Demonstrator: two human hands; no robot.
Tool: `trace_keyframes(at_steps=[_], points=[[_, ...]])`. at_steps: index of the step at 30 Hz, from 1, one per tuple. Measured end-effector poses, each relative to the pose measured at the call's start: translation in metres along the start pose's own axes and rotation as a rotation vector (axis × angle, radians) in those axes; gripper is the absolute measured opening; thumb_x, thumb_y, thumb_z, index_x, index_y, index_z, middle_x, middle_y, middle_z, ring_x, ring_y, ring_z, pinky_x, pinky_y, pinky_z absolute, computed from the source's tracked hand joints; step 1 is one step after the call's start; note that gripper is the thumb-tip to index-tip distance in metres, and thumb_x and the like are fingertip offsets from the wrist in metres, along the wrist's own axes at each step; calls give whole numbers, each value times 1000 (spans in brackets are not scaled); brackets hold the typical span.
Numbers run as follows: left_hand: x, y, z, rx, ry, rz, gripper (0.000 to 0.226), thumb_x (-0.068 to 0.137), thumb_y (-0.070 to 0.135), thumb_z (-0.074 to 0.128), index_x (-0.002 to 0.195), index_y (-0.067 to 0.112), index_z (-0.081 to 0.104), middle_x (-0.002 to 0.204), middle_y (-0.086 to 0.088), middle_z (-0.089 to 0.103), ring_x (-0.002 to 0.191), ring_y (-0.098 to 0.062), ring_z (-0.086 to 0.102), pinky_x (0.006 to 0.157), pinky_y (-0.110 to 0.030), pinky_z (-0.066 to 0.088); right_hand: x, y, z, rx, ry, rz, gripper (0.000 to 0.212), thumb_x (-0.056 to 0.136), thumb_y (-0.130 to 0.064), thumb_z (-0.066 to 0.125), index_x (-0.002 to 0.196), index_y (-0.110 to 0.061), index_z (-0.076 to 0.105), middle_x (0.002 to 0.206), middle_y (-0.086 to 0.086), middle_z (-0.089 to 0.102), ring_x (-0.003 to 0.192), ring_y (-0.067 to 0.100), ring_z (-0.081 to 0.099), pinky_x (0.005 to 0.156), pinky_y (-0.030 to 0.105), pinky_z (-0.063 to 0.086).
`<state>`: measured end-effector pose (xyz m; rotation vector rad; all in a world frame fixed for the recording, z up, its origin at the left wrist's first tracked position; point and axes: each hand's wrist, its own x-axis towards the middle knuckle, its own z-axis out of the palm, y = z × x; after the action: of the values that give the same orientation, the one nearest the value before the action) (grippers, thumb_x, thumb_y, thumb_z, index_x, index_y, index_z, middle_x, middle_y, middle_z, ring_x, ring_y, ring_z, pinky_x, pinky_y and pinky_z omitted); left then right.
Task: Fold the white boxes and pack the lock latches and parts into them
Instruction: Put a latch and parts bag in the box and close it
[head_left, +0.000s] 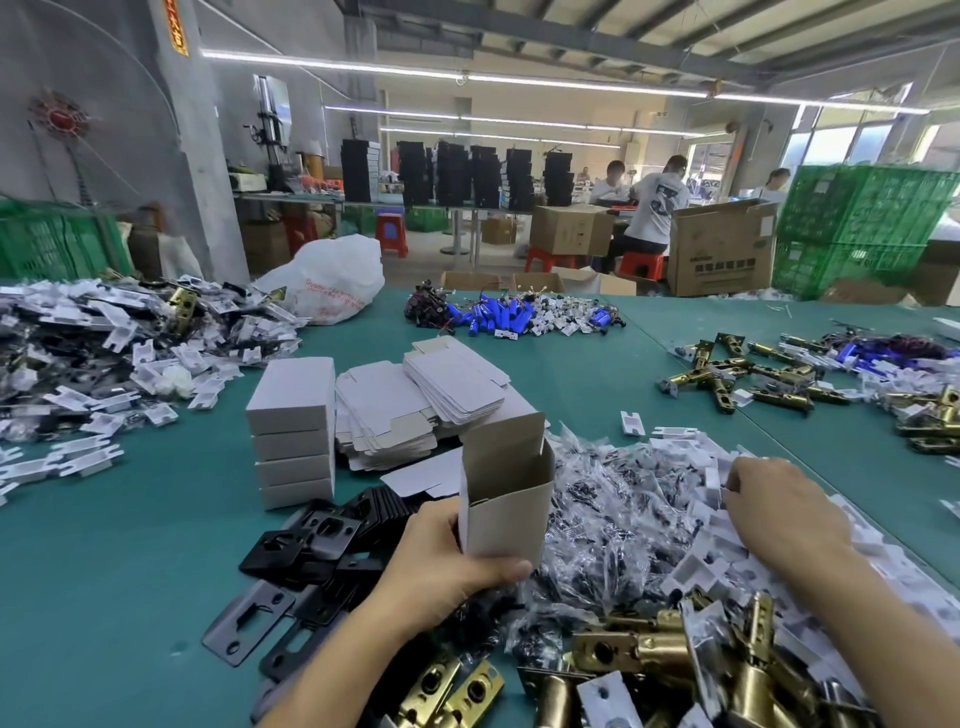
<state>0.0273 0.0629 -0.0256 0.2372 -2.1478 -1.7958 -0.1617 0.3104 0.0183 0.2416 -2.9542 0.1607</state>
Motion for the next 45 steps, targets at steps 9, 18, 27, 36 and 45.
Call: trace_keyframes(at_steps=[9, 18, 27, 36, 45], points=[[0, 17, -5, -248, -57, 104, 43, 66, 17, 93, 103, 28, 75, 103, -7, 77, 96, -22, 74, 78, -27, 59, 0, -31, -32, 604, -74, -179, 5, 94, -10, 59, 90, -11, 63, 78, 8, 70, 57, 12, 64, 52, 27, 51], [4, 11, -5, -247, 30, 48, 38, 57, 12, 87, 92, 7, 74, 91, -9, 78, 87, -18, 76, 75, -21, 57, -54, -98, -81, 1044, -304, -611, 19, 89, 8, 59, 89, -9, 66, 83, 8, 73, 67, 13, 65, 60, 20, 52], [6, 1, -4, -167, 93, 32, 33, 58, 20, 94, 87, 17, 79, 90, -5, 79, 88, -21, 75, 76, -28, 59, -66, -109, -96, 1171, -129, -795, 46, 85, 21, 38, 67, -15, 61, 79, 12, 71, 61, 14, 59, 53, 21, 46], [4, 0, -2, -125, 46, 49, 40, 51, 29, 95, 87, 18, 79, 90, -9, 77, 90, -30, 73, 84, -51, 59, -72, -130, -79, 771, -88, -938, 40, 79, 5, 40, 64, -31, 52, 80, -6, 53, 72, 7, 51, 64, 14, 39], [5, 2, -1, -125, 65, 12, 33, 58, 13, 94, 85, 22, 78, 88, -5, 78, 90, -27, 74, 85, -47, 59, -71, -118, -67, 586, 81, -970, 33, 85, 4, 51, 74, -24, 61, 83, -9, 57, 79, 9, 55, 70, 28, 44]])
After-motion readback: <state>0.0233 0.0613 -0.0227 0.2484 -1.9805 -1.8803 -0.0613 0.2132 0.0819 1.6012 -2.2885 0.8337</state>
